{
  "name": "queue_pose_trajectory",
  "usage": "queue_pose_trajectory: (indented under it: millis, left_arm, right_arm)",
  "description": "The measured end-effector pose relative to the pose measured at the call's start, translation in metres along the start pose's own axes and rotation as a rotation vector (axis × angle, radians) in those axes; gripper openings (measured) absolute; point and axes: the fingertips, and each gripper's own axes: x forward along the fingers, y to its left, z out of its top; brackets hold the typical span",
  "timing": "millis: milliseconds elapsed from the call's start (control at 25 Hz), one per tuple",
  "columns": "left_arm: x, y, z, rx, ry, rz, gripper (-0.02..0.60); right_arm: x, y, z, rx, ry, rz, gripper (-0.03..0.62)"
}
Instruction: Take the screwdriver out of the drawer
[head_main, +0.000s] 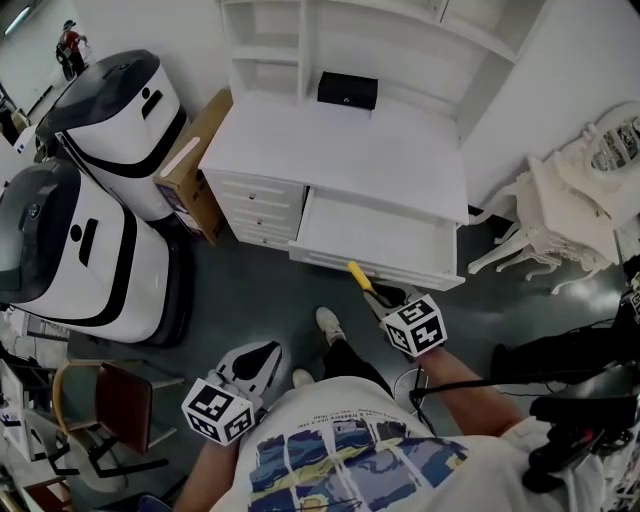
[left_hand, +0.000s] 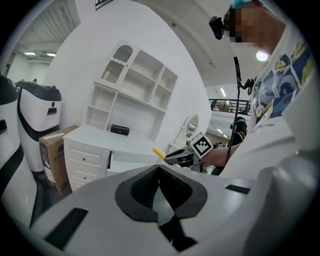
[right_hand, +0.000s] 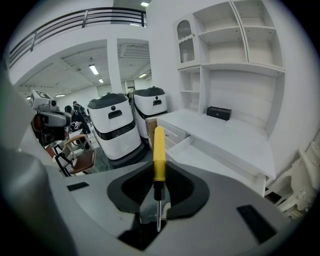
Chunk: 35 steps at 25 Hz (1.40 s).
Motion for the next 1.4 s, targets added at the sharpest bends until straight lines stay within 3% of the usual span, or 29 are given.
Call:
queue_pose_trajectory:
  millis: [640,1400]
  left_arm:
    - [-0.017,0.001,-0.013,0.003,0.008,0.006,0.014]
    - [-0.016,0.001,-0.014,-0.001,0.011,-0.001,0.014]
  right_arm:
    - [-0.004,0.033,0.003,-0.038,-0.026,0.017,0.091]
    - [-0.005,0.036,0.006,-0.034,-0.034,0.018,0.091]
